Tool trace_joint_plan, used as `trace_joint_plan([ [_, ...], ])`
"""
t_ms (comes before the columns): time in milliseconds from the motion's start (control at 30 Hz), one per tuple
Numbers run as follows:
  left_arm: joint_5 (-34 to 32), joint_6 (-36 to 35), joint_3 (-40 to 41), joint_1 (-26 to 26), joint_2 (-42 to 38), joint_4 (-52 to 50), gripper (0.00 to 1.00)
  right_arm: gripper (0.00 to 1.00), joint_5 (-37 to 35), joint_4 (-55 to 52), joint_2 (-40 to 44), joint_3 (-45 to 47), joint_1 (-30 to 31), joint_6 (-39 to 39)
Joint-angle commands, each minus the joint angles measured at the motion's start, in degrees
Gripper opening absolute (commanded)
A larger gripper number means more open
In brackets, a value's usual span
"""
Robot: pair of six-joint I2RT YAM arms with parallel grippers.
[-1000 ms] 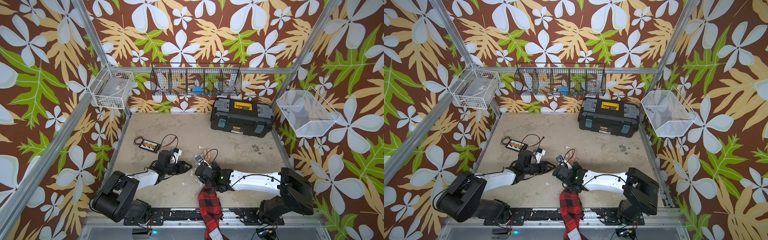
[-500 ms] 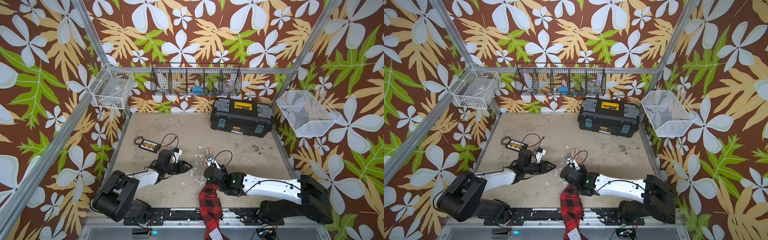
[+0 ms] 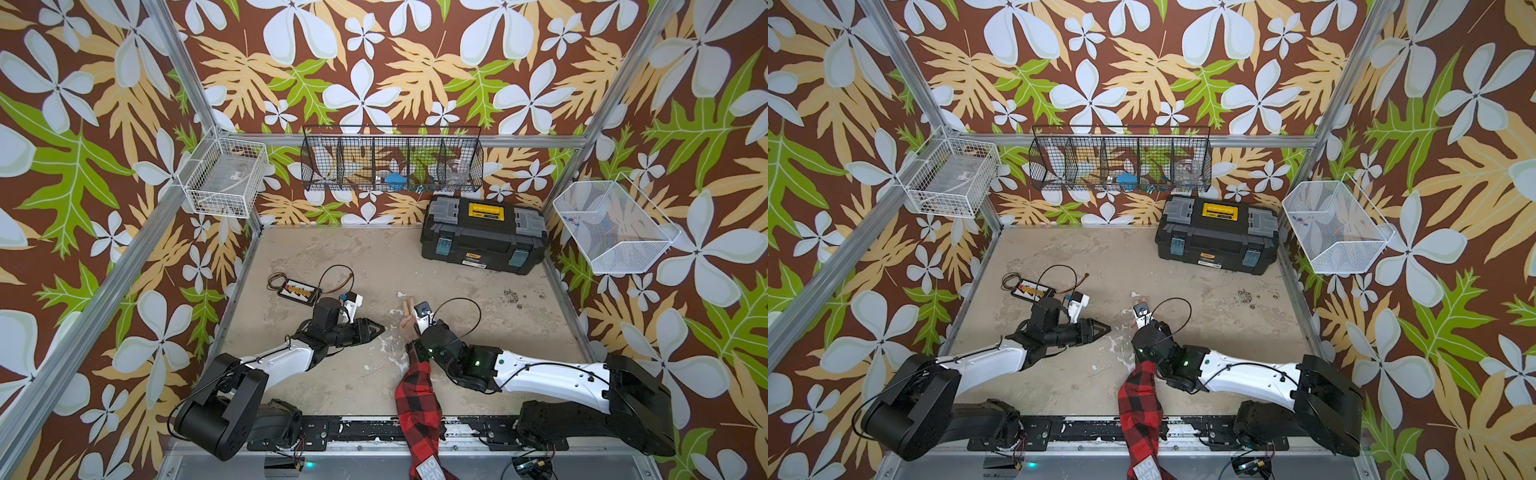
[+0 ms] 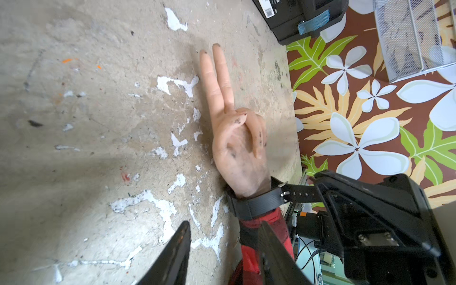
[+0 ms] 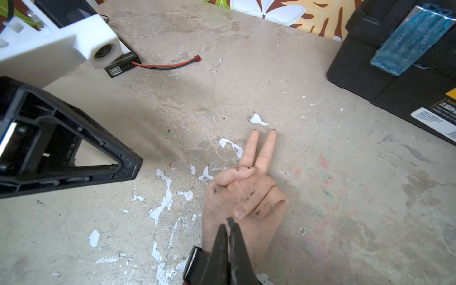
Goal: Take off the watch
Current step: Untie the watch from the hand.
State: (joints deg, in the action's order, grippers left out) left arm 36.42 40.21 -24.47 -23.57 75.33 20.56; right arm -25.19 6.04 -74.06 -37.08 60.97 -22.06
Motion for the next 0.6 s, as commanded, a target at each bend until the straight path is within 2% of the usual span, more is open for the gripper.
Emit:
trace_joint_plan([
  [0,-0.98,0.61,-0.05,-0.02,-1.32,-0.98,0.46,0.00,5.09,8.54,0.65,0.42,-0.78,1.67],
  [200,-2.41,1.89,-1.43,-1.86,-1.55,-0.96,0.41,0.00,8.29,11.61,2.85,5.40,-2.36,-2.90],
  [567,-5.66,6.25,-6.64,-10.78,2.76,1.65,0.26,0.00,17.92,23.23,11.93,17.93,-8.16,-12.66],
])
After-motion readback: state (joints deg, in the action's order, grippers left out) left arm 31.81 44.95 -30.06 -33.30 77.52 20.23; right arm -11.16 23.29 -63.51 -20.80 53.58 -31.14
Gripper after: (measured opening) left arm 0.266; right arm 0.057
